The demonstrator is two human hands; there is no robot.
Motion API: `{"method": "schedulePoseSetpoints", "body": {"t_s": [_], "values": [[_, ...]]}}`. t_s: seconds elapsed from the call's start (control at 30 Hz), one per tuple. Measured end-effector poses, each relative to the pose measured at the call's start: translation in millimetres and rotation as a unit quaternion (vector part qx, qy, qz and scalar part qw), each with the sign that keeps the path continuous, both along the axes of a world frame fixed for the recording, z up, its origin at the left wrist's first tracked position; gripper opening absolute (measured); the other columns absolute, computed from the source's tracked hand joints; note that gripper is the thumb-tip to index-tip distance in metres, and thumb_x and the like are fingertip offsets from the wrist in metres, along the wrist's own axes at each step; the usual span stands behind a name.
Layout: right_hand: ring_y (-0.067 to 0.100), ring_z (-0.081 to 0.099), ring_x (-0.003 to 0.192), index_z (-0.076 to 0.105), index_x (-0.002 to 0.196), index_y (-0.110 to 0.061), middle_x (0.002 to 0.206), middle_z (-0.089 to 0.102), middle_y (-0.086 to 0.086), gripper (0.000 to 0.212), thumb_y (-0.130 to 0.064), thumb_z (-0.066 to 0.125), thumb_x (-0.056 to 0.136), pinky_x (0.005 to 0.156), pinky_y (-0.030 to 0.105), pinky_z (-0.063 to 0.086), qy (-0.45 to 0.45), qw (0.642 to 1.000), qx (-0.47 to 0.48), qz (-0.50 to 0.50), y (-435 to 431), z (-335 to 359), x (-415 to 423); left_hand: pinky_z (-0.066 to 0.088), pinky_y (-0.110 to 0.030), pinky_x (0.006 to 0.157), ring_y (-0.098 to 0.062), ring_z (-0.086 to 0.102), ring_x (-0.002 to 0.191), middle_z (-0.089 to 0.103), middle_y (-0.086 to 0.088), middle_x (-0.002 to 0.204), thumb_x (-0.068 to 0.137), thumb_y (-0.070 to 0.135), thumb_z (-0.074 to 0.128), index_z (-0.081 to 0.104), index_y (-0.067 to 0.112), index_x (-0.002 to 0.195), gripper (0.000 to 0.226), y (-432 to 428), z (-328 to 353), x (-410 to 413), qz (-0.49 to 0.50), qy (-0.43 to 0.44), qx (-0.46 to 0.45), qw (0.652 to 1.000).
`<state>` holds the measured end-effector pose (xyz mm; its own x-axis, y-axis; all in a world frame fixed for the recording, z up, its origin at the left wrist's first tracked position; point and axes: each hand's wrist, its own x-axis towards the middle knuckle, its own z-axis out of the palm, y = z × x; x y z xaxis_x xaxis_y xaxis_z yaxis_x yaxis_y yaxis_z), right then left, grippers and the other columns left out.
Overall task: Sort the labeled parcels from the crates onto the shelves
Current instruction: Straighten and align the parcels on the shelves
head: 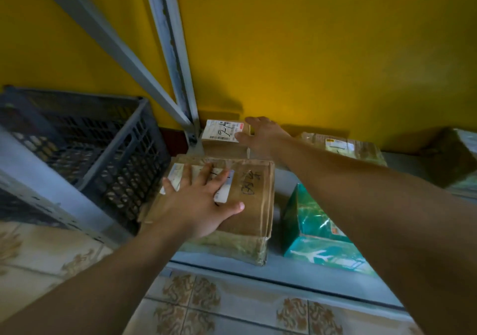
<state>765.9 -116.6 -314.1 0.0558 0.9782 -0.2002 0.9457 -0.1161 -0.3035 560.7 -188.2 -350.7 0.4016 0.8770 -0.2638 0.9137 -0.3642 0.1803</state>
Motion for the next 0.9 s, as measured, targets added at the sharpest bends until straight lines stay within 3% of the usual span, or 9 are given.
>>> {"method": "schedulePoseSetpoints", "body": {"t_s": [0.2,0.37,0.6,0.77,0.9], "values": [[0.037,0.015,0.149,0.01,0.159,-0.026,0.165,0.01,0.01,0.079,-0.065,0.038,0.097,0.119,0.05,0.021,-0.039,0.997,-0.049,0.045,36.4,-28.5,-12.1,-0.007,-0.068,0.111,-0.028,-0.019,0.147,-0.015,0.015,0.16,0.07,0.09,0.026,-0.007,0.053,0.146,0.091,-1.2,-0.3,0.2,-0.002,-0.015,0.001,1.0],[0.043,0.01,0.149,0.007,0.158,-0.034,0.166,-0.007,0.011,0.067,-0.06,0.032,0.101,0.12,0.052,0.018,-0.061,0.994,-0.07,0.053,45.4,-36.4,-12.4,-0.008,-0.067,0.111,-0.027,-0.022,0.146,-0.016,0.016,0.16,0.07,0.09,0.025,-0.006,0.052,0.147,0.092,-1.3,-0.7,0.1,-0.001,-0.015,0.002,1.0],[0.04,0.034,0.141,0.015,0.156,-0.037,0.165,0.003,0.012,0.055,-0.049,0.032,0.105,0.106,0.052,0.042,-0.094,0.994,-0.042,0.022,49.9,-40.5,-9.2,-0.008,-0.067,0.112,-0.027,-0.022,0.146,-0.017,0.014,0.16,0.07,0.09,0.023,-0.009,0.051,0.147,0.092,-2.7,0.5,0.3,-0.003,-0.004,0.004,1.0],[0.039,0.018,0.148,0.011,0.158,-0.031,0.166,0.003,0.009,0.066,-0.053,0.037,0.102,0.117,0.054,0.027,-0.081,0.995,-0.044,0.034,45.8,-33.1,6.1,-0.009,-0.066,0.112,-0.026,-0.022,0.146,-0.016,0.015,0.16,0.071,0.089,0.025,-0.009,0.052,0.146,0.091,-3.2,1.6,-0.4,0.0,-0.012,-0.005,1.0],[0.038,0.019,0.148,0.011,0.158,-0.031,0.165,0.01,0.01,0.071,-0.048,0.049,0.101,0.116,0.055,0.028,-0.103,0.994,-0.026,-0.035,19.8,-26.1,55.4,-0.009,-0.065,0.112,-0.026,-0.019,0.147,-0.015,0.016,0.16,0.071,0.089,0.026,-0.008,0.053,0.146,0.09,-2.3,1.3,0.4,0.003,-0.012,-0.005,1.0]]}}
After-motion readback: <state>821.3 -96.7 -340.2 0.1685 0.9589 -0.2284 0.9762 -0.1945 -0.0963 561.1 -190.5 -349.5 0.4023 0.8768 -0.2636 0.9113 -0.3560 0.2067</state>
